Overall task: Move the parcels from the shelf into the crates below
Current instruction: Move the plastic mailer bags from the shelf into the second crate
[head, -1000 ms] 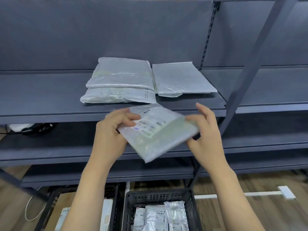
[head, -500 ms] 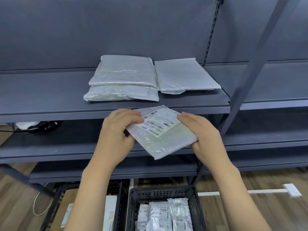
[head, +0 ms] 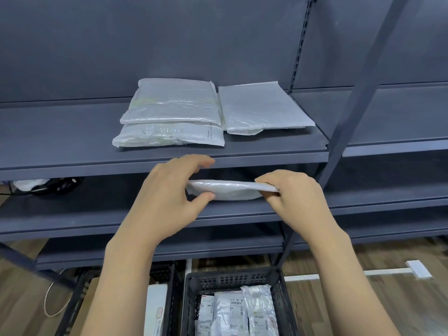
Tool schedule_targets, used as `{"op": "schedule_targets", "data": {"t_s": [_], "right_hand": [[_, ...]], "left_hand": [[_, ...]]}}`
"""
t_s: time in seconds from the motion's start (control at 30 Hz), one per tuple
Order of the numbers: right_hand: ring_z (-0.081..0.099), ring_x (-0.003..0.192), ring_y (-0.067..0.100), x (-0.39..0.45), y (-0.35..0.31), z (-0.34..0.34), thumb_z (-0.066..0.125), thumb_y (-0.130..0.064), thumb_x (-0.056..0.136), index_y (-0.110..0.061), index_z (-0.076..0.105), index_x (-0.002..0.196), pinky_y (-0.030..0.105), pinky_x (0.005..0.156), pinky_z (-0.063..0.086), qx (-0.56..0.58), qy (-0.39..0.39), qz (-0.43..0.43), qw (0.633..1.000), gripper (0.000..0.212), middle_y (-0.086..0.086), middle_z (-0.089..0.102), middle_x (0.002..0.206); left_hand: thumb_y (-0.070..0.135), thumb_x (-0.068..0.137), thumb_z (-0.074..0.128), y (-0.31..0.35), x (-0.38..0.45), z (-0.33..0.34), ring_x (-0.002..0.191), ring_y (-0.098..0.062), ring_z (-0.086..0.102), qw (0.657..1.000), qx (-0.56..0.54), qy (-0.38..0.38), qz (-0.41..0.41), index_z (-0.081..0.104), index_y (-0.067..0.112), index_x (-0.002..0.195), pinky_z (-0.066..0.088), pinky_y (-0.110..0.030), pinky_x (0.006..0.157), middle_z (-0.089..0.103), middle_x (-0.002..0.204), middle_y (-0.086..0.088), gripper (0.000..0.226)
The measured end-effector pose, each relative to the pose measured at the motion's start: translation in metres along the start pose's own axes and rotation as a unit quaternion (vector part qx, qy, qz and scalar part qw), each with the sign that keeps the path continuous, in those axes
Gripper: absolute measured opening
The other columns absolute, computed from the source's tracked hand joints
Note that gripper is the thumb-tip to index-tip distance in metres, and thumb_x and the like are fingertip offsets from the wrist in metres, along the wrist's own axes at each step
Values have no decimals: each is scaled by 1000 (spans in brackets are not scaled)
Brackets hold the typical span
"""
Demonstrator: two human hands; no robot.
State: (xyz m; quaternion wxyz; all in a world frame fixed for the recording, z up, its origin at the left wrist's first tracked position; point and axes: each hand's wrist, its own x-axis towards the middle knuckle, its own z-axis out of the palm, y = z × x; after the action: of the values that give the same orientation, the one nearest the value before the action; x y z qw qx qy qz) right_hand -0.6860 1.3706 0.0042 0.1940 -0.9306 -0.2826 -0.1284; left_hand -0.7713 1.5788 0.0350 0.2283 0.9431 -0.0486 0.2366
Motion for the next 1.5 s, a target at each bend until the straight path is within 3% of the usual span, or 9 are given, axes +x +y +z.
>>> {"op": "schedule_targets", "data": {"t_s": [0.23,0.4,0.7,0.77,0.9,1.07,1.17,1.37,1.5], "right_hand": [[64,81,17,-1,-8,3,69,-12,80,-24,70,99,34,69,53,59,65,-41,995,23,-8,70,87],[49,115,4,-6,16,16,73,-27,82,-24,56,130,18,98,35,146,22,-2,989,51,-16,58,124],[60,97,-4,-10,27,28,68,0,77,-14,71,103,7,82,43,283,87,-5,955,29,-12,68,101],[61,93,-2,-10,24,29,59,-11,77,-11,72,98,9,80,45,277,125,-29,952,25,-9,69,97],[60,96,5,-10,28,41,59,10,71,-1,70,95,13,86,45,236,226,-64,943,29,0,66,100],[59,101,21,-13,35,59,63,35,54,5,68,96,23,93,48,148,305,-60,939,51,18,66,103],[58,103,22,-15,31,65,64,35,54,-1,63,102,22,97,46,141,334,-66,930,60,21,64,104],[54,107,23,-12,23,63,70,30,59,-7,55,108,19,100,42,147,350,-79,922,63,23,59,110],[46,124,18,-12,16,57,65,25,66,-13,48,122,19,108,35,188,269,-47,943,70,18,51,132]], "left_hand": [[12,83,62,-4,4,12,71,-13,44,981,173,-74,-37,65,36,90,22,-30,74,64,79,14,25],[11,81,67,-24,-4,5,51,-5,47,996,55,21,-62,70,32,80,35,-32,67,56,54,13,22],[-17,67,67,-39,-8,12,96,-12,62,991,-100,23,-89,68,40,78,43,-20,91,65,92,28,58],[-9,67,72,-38,-5,15,113,-17,55,993,-54,9,-102,67,42,89,38,-43,102,62,115,15,56],[20,76,74,-43,-6,13,140,-16,20,977,11,-80,-195,41,36,138,17,-44,112,26,152,7,73],[13,94,51,-35,-6,7,120,-7,47,957,-156,-34,-240,48,33,125,36,-20,94,49,123,19,37],[28,98,45,-31,-4,8,100,-23,63,916,-263,-53,-299,56,34,105,49,-35,86,67,104,5,15],[27,75,77,-19,-5,10,75,-7,52,940,-228,-71,-246,48,37,110,42,-14,63,54,100,14,47],[16,76,76,-19,-2,11,82,-13,57,957,-211,-6,-200,53,40,94,48,-28,75,57,103,13,38]]}}
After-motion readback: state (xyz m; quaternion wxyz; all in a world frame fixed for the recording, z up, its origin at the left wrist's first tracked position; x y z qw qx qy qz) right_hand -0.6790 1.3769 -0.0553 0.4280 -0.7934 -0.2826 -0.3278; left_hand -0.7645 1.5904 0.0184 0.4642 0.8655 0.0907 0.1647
